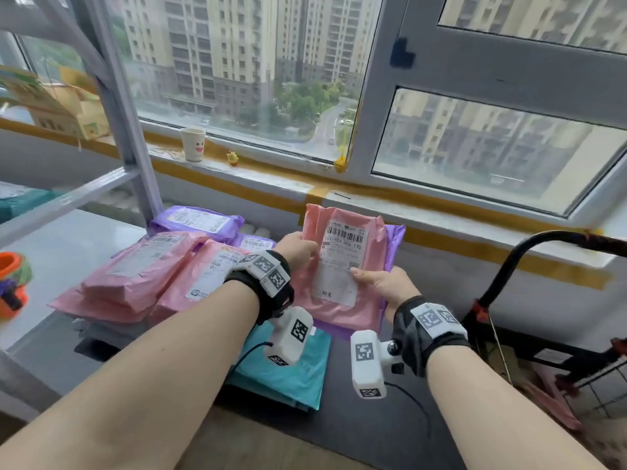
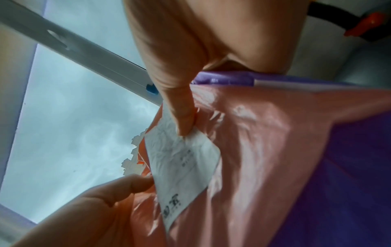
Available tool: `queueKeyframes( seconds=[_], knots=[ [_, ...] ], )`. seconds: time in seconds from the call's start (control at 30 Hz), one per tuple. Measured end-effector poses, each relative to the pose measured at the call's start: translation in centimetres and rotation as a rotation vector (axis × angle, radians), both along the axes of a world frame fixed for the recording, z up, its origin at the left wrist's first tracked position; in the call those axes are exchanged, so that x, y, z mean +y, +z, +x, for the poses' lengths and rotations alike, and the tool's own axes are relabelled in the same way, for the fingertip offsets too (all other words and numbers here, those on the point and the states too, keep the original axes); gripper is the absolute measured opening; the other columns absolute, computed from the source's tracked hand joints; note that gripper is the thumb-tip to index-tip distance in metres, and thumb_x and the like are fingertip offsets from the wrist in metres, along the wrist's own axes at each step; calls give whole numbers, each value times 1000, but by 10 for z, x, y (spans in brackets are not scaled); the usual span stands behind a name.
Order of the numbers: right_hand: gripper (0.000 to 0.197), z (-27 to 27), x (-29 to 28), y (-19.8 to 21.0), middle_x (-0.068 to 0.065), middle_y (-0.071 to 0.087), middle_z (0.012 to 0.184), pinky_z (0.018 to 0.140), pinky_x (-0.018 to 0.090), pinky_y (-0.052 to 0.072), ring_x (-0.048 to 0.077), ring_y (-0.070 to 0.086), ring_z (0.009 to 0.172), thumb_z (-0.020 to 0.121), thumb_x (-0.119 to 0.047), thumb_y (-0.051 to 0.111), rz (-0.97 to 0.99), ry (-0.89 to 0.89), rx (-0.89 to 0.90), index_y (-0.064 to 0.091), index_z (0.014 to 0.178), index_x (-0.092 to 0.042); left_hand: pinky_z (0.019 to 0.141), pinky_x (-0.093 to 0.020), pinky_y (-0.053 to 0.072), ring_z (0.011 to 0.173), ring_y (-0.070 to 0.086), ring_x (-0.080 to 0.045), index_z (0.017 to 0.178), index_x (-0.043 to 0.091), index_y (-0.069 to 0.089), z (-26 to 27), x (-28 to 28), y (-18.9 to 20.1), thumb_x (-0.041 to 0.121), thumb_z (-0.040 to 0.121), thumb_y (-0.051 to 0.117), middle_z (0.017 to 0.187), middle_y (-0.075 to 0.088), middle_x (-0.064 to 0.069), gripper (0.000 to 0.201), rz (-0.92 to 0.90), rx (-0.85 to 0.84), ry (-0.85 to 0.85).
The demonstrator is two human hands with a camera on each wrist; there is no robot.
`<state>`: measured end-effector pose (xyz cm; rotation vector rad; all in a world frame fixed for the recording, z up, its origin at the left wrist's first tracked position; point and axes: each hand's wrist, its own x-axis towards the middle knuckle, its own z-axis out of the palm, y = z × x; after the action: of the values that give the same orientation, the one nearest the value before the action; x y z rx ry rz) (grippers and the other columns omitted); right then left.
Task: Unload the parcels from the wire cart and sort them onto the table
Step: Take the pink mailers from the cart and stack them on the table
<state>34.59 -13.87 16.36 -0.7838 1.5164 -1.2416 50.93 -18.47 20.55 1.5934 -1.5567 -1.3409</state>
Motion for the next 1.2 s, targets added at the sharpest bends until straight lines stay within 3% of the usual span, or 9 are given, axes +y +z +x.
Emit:
queueKeyframes(
  seconds=[0.1,0.27,0.43,0.6,0.73,0.8,0.9,1.03,1.2],
  knots=[
    [35,-4,-10,5,22,69,98,81,46,55,34,68,88,75,4,73,1,-11,47,64,108,9,66,-25,45,79,53,-17,83,10,54,1,-17,-2,3,84,55,84,55,-4,7,-21,-10,-19],
    [32,4,-38,10,19,70,94,81,44,56,32,68,83,76,5,72,-31,-15,52,65,107,5,98,-41,45,103,58,-27,104,6,59,9,-46,-2,-1,84,59,109,63,-11,21,-49,15,4],
    [37,12,-78,18,21,70,102,88,51,54,34,68,92,74,2,75,-47,23,74,64,110,5,97,-44,47,108,60,-30,114,3,57,18,-79,4,2,86,61,115,63,-14,28,-131,-17,45],
    [35,14,-116,31,18,69,106,88,47,54,33,67,95,76,1,74,-90,36,110,64,109,2,87,-33,49,104,60,-26,117,5,55,19,-112,12,2,87,59,115,63,-10,31,-193,-39,93],
    [35,15,-150,27,18,68,107,86,49,55,32,67,93,74,-5,78,-73,-40,111,61,103,-1,97,-36,46,114,55,-24,131,8,47,40,-138,13,14,88,62,127,55,-6,47,-209,-105,180],
    [37,17,-165,24,15,66,107,86,48,54,32,66,94,74,-9,79,-24,-44,133,56,102,-2,97,-35,45,115,56,-26,126,9,53,62,-150,7,12,89,58,126,58,-9,38,-218,-186,252],
    [43,25,-183,13,16,64,109,87,44,53,31,64,96,77,-9,77,34,-13,145,55,111,4,94,-37,49,107,61,-30,96,17,64,94,-158,-6,6,86,51,114,66,-12,20,-175,-275,383],
    [49,46,-199,-5,15,62,114,80,33,50,24,59,89,80,-8,74,102,60,125,51,121,7,92,-41,51,102,63,-35,67,20,61,127,-163,-25,3,84,52,106,69,-16,26,-114,-318,488],
    [41,65,-215,-7,13,63,108,67,28,46,22,58,85,82,-4,71,106,150,141,54,118,3,84,-34,52,95,65,-31,74,18,63,148,-161,-38,6,86,52,98,68,-17,20,-63,-352,572]
  ],
)
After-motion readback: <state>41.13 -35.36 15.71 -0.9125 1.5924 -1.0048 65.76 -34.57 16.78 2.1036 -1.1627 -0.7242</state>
